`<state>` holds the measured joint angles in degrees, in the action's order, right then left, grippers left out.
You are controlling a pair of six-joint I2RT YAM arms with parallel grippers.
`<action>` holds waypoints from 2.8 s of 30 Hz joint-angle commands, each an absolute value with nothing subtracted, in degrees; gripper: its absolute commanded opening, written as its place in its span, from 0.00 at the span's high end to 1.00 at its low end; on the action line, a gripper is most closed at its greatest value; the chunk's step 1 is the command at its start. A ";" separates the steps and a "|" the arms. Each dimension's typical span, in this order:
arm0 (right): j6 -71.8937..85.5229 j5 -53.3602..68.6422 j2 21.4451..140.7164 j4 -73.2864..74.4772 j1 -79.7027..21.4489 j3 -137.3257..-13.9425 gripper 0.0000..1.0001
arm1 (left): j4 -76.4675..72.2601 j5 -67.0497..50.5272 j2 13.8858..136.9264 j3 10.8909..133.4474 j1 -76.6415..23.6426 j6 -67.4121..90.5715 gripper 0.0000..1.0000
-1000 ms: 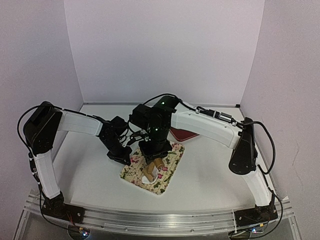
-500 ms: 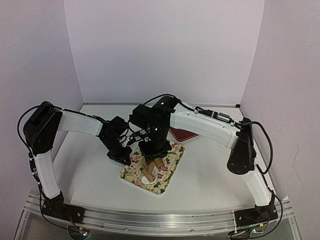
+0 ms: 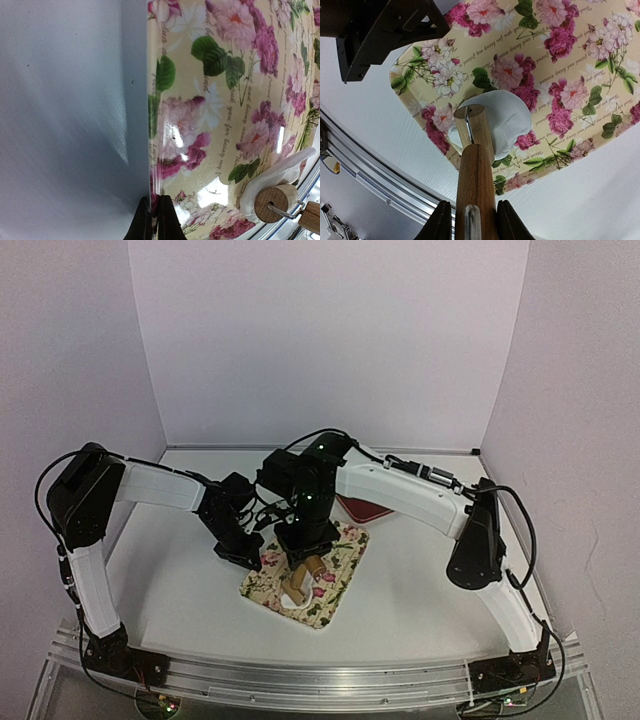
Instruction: Roll out the dumpling wrappers from the dough
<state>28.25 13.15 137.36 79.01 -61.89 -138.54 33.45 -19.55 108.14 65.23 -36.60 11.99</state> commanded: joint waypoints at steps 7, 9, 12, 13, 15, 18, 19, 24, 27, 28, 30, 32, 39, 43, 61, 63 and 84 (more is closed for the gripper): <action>28.49 15.26 147.93 87.03 -62.24 -133.28 1.00 | 33.73 -18.44 111.70 65.02 -37.35 11.46 1.00; 29.56 15.10 145.93 86.58 -60.94 -129.60 1.00 | 33.71 -17.57 111.71 64.38 -37.29 11.09 1.00; 30.95 14.84 141.87 83.84 -58.39 -122.58 1.00 | 33.14 -16.47 111.47 62.70 -37.27 10.67 1.00; 31.07 14.66 140.91 83.35 -57.37 -120.26 1.00 | 32.85 -16.16 111.37 62.13 -37.23 10.58 1.00; 30.81 14.20 139.40 82.73 -55.57 -117.11 1.00 | 32.37 -15.64 111.21 60.89 -37.16 10.54 1.00; 29.90 13.45 138.22 81.91 -52.97 -112.98 1.00 | 31.68 -15.29 111.04 59.40 -37.09 10.63 1.00; 29.65 13.19 138.08 81.72 -52.35 -112.21 1.00 | 31.46 -15.23 110.97 59.00 -37.09 10.76 1.00; 28.67 11.85 137.75 81.24 -49.44 -108.98 1.00 | 30.88 -14.72 110.71 57.47 -36.72 11.46 1.00; 28.18 11.39 137.32 80.65 -47.96 -106.80 1.00 | 30.68 -14.26 110.64 56.88 -36.27 11.73 1.00; 27.95 11.03 137.16 80.60 -47.61 -106.42 1.00 | 30.58 -14.20 110.65 56.79 -36.14 11.82 1.00; 27.54 10.50 136.80 80.46 -46.65 -105.15 1.00 | 30.51 -13.98 110.66 56.79 -35.95 11.88 1.00; 27.20 9.98 136.17 80.26 -45.55 -103.54 1.00 | 30.79 -13.57 110.69 57.03 -35.63 11.87 1.00; 25.98 8.46 134.34 79.52 -42.11 -99.81 1.00 | 31.61 -12.91 110.88 57.56 -34.71 12.02 1.00; 25.43 8.03 133.66 79.10 -40.92 -98.39 1.00 | 31.81 -12.70 111.05 57.57 -34.25 12.34 1.00; 23.11 6.70 132.19 78.28 -36.23 -95.98 1.00 | 32.97 -11.77 111.94 58.60 -32.44 13.49 1.00; 22.83 6.39 131.74 78.16 -35.54 -95.31 1.00 | 33.04 -11.61 112.04 58.75 -32.20 13.66 1.00; 21.61 4.78 130.01 76.55 -31.39 -93.59 1.00 | 33.66 -11.77 112.75 60.23 -30.79 13.94 1.00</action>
